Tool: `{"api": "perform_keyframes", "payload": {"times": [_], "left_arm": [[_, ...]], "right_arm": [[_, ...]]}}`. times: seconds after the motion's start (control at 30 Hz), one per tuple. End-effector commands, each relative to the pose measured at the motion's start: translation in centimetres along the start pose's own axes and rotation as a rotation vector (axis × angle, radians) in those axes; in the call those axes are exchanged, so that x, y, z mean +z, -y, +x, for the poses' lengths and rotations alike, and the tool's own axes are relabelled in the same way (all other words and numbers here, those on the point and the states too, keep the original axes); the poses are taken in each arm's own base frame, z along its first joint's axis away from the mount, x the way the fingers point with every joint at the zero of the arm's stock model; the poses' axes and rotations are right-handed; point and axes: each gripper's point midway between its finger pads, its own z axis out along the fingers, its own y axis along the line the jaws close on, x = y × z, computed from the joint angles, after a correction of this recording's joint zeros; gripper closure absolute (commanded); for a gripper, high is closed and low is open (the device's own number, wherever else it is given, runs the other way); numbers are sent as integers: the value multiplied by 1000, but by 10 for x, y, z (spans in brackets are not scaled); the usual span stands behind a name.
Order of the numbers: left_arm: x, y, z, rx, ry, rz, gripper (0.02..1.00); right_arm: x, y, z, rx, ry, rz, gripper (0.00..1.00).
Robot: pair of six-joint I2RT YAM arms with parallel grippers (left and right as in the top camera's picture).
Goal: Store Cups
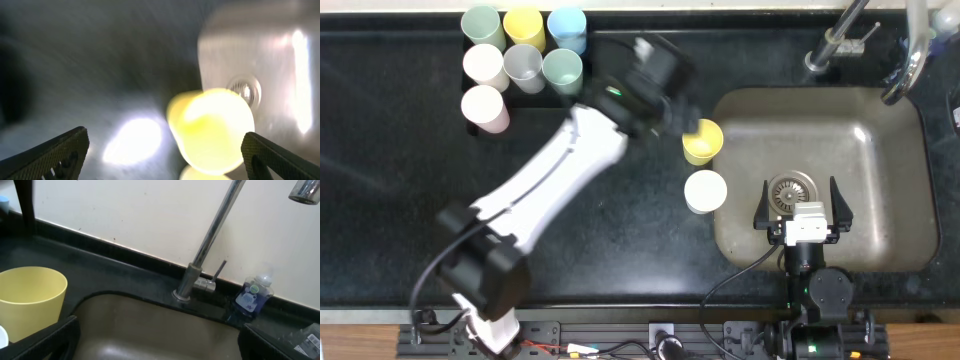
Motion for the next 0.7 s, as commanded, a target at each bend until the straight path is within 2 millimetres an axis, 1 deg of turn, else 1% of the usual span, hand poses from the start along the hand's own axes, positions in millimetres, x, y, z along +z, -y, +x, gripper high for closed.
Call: {"api": "perform_keyframes", "payload": {"times": [0.03, 0.27, 0.43, 0.63, 0.7], "left_arm": [[13, 4, 11, -42, -39, -2, 18], [26, 3, 23, -41, -94, -8, 18], [40, 3, 33, -48, -141, -1, 18], [46, 3, 38, -54, -162, -2, 18], [48, 2, 39, -54, -166, -5, 93]], "right_arm": [[0, -2, 3, 0, 2, -3, 3], [0, -2, 3, 0, 2, -3, 3], [0, -2, 3, 0, 2, -3, 3], [0, -2, 3, 0, 2, -3, 3], [0, -2, 3, 0, 2, -3, 5]]}}
